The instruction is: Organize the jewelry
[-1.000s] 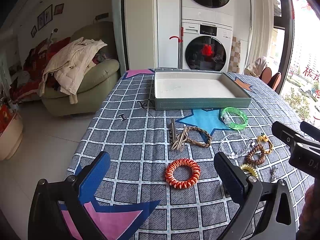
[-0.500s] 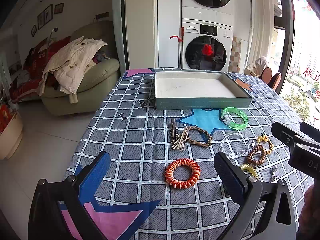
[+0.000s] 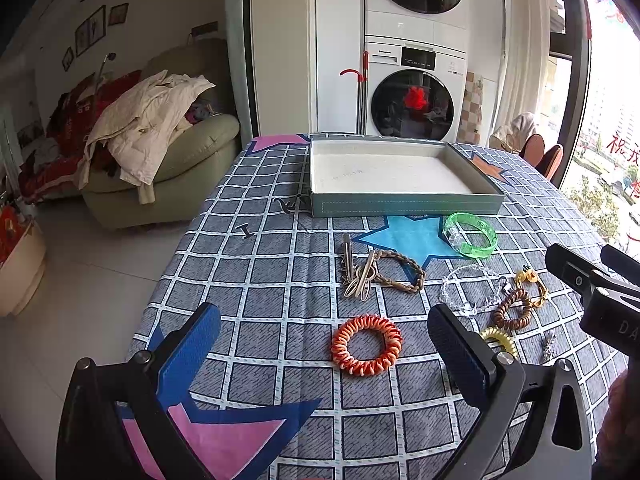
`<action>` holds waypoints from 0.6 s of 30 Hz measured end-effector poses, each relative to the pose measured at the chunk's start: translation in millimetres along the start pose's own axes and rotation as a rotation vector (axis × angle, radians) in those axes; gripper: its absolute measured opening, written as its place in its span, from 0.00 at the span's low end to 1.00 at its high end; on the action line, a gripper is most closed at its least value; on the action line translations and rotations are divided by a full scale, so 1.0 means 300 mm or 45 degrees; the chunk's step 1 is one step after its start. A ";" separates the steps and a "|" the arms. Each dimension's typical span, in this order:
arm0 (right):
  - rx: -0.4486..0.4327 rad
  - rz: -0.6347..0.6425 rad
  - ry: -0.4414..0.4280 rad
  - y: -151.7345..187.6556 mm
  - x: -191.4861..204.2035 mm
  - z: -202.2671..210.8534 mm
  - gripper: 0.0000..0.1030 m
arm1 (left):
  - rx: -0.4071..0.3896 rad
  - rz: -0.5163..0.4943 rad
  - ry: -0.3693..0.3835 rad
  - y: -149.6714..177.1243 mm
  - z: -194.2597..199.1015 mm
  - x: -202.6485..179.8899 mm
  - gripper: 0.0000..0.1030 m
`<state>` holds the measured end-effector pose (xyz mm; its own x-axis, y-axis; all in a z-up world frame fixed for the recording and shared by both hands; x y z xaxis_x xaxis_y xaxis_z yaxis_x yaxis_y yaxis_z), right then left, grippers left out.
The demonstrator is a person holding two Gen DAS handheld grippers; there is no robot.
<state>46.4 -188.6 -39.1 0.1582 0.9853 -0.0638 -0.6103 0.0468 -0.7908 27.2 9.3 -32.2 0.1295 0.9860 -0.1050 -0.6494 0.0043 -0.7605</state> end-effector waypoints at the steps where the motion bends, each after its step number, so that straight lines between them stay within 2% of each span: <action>1: 0.001 0.000 -0.001 0.000 0.000 -0.001 1.00 | 0.003 0.002 0.001 0.002 -0.002 0.001 1.00; 18: 0.017 -0.010 -0.007 0.000 -0.010 -0.013 1.00 | 0.025 0.005 0.005 -0.007 -0.003 0.000 1.00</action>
<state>49.1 -192.1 -41.2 0.1590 0.9858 -0.0544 -0.6196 0.0567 -0.7828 29.2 9.3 -31.2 0.1298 0.9854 -0.1106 -0.6647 0.0037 -0.7471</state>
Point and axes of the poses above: each gripper's, at about its wrist camera, not at the fingertips, and z roughly against the way its jaws point, x to its left, y to its underside, the point moved 4 cm from there along -z, roughly the way its jaws point, and after that the axes turned 9 degrees about y, right-handed, at the moved point
